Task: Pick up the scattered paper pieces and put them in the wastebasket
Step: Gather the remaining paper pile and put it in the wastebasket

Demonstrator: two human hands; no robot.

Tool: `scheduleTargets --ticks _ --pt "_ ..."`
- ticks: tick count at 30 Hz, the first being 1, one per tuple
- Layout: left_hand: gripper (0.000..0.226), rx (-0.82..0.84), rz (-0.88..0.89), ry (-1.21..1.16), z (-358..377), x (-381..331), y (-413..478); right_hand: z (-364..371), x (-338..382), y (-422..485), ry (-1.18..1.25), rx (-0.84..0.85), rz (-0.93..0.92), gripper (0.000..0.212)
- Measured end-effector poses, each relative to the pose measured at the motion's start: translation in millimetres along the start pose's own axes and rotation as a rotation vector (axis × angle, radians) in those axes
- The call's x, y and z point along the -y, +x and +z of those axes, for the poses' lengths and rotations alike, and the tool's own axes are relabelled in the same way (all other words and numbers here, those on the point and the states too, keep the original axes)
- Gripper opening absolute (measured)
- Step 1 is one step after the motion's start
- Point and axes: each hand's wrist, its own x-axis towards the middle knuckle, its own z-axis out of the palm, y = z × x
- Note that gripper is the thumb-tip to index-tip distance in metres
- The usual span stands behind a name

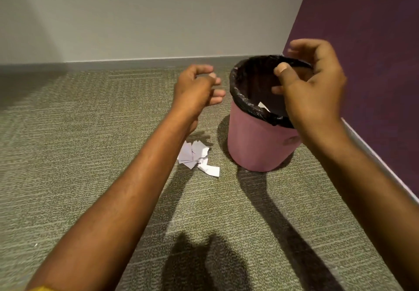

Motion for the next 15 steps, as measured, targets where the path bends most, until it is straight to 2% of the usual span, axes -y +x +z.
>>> scheduleTargets --ticks 3,5,8,11,15 --pt "0.025 -0.028 -0.088 0.284 -35.1 43.5 11.6 12.1 6.8 -18.0 0.104 0.093 -0.070 0.030" --pt "0.040 0.093 -0.182 0.449 -54.6 78.3 15.1 22.0 6.3 -28.3 0.139 0.150 -0.071 0.028" --pt "0.072 0.261 -0.262 0.704 -78.9 126.6 15.9 36.9 1.8 -44.4 0.190 0.233 -0.071 0.026" --pt "0.095 0.314 -0.261 0.997 -99.1 163.3 15.3 52.0 -8.5 -58.9 0.184 0.322 -0.095 0.024" --pt "0.107 0.432 -0.149 1.293 -115.1 186.0 10.5 75.0 -34.8 -73.4 0.170 0.413 -0.063 0.020"
